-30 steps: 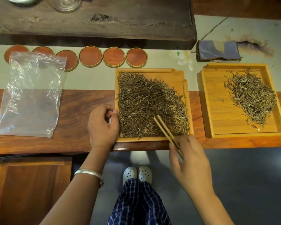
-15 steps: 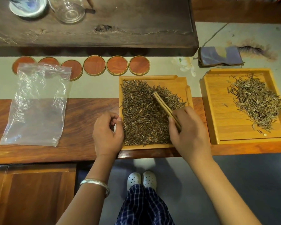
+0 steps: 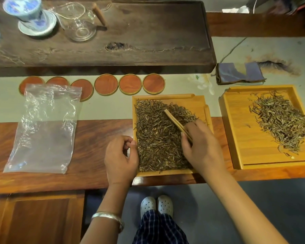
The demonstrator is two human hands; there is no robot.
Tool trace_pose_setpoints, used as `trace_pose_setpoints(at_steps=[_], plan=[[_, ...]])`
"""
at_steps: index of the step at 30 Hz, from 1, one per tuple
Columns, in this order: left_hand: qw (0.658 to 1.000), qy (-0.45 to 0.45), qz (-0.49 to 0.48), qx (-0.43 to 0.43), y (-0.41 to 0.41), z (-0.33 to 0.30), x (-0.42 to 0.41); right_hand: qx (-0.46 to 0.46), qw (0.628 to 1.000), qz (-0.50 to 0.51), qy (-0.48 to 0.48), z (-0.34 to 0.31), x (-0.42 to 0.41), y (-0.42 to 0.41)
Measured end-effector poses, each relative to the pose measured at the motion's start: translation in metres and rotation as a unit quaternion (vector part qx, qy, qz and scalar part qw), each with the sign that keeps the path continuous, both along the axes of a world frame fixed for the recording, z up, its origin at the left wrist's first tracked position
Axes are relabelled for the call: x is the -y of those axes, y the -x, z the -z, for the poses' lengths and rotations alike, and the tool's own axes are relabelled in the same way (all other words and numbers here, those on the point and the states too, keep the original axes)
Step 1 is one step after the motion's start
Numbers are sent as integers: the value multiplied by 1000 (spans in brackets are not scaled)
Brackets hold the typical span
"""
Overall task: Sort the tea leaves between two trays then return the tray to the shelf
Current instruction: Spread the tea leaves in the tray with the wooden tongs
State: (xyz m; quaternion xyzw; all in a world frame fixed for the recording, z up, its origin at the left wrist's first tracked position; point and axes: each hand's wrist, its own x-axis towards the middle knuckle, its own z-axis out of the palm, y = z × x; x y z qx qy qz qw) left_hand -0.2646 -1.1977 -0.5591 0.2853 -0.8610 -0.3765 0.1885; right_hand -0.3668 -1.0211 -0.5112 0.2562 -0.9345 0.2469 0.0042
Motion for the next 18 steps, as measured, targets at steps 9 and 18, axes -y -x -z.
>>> trace_pose_setpoints(at_steps=[9,18], plan=[[1000,1,0,-6,0,-1,0,-3,1000,-15,2,-4,10,5],[1000,0,-5,-5,0,0,0,-10,1000,17,-14,-1,6,15]])
